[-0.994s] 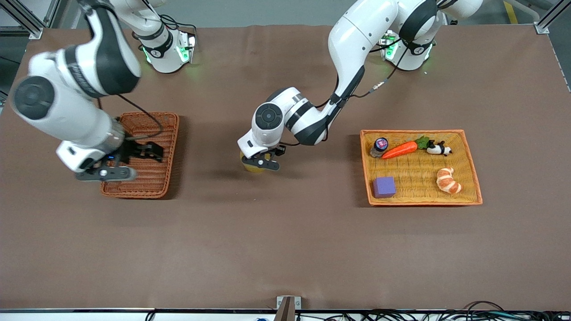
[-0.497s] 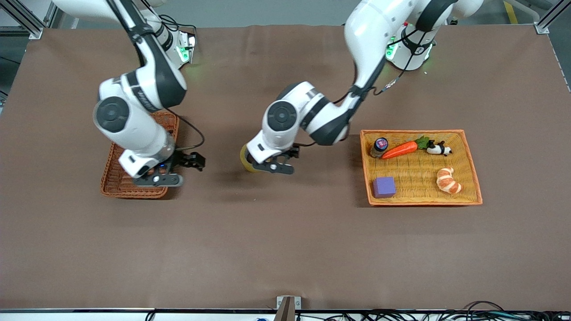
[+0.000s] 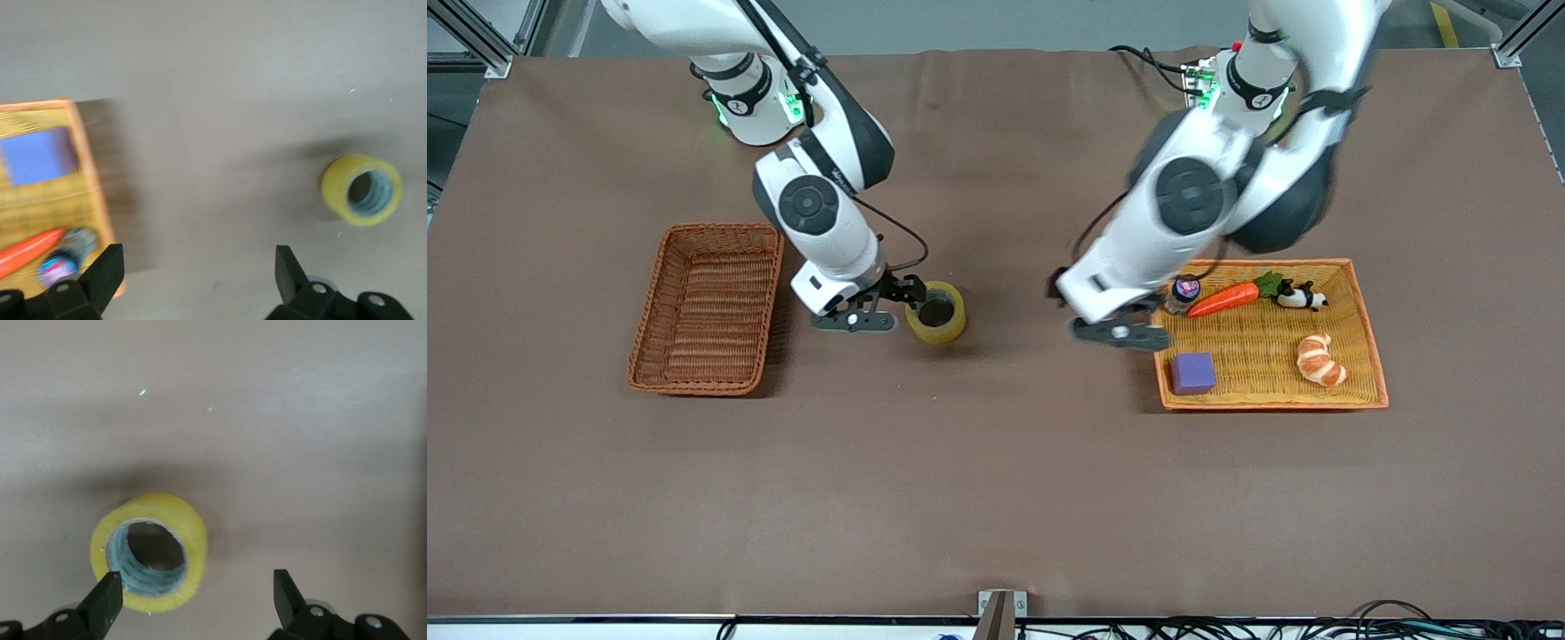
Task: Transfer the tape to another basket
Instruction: 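Grasp the tape with the right gripper while the left gripper releases it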
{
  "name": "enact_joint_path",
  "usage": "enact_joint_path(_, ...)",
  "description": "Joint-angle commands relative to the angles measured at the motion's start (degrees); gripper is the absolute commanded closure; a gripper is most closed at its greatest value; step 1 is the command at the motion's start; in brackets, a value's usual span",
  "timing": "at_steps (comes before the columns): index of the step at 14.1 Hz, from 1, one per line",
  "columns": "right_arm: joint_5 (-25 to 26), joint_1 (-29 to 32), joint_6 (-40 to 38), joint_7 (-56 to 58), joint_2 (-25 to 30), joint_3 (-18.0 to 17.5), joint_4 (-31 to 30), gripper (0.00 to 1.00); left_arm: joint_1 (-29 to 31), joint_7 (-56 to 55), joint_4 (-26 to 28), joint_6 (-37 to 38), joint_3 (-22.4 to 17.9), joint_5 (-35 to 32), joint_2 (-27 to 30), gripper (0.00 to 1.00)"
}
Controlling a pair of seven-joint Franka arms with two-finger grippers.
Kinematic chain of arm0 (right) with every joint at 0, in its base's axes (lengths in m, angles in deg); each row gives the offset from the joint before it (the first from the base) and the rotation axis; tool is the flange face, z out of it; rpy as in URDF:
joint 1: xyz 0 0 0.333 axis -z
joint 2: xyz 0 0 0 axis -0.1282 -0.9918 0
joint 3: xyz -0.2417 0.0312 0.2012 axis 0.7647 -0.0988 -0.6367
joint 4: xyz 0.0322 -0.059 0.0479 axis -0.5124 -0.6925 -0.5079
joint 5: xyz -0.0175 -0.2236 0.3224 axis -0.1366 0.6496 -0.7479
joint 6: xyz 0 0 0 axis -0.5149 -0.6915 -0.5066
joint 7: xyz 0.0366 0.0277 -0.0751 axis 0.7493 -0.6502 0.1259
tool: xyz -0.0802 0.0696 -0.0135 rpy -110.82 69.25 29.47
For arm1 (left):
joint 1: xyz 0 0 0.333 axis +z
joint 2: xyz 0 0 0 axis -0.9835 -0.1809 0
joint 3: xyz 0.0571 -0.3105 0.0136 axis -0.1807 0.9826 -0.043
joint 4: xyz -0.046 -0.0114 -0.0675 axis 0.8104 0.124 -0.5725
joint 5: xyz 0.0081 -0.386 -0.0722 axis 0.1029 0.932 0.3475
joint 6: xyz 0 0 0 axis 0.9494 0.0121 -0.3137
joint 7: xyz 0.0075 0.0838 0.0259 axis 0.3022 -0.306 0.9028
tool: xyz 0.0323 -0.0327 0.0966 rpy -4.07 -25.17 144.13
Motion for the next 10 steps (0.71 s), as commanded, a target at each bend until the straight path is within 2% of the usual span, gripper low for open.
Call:
enact_joint_path(1, 1.9, -1.9, 8.7, -2.8, -3.7, -0.1, -4.1, 0.00, 7.3, 6.8, 5.1, 4.4, 0.3, -0.2, 9.5, 0.00)
enact_joint_path(5, 2.5, -2.7, 9.9, -3.0, -7.2, -0.1, -3.5, 0.00, 17.3, 17.4, 5.2, 6.5, 0.2, -0.3, 15.8, 0.00)
enact_joint_path(6, 2.6, -3.1, 11.7, -2.9, -8.5, -0.1, -3.6, 0.03, 20.7, 19.2, 5.0, 8.1, 0.3, -0.3, 16.6, 0.00)
enact_joint_path(7, 2.7, -3.0, 12.4, -2.8, -9.2, -0.1, -3.6, 0.10, 23.5, 19.7, 4.7, 10.1, 0.3, -0.2, 17.2, 0.00)
enact_joint_path(9, 4.0, -2.0, 11.9, -2.4, -9.5, -0.1, -3.2, 0.79, 26.9, 24.5, 4.8, 10.5, -0.2, -0.4, 18.0, 0.00)
enact_joint_path(10, 4.0, -1.4, 11.8, -2.5, -9.5, -0.1, -2.9, 0.98, 29.2, 26.1, 4.8, 10.7, -0.1, -0.4, 18.7, 0.00)
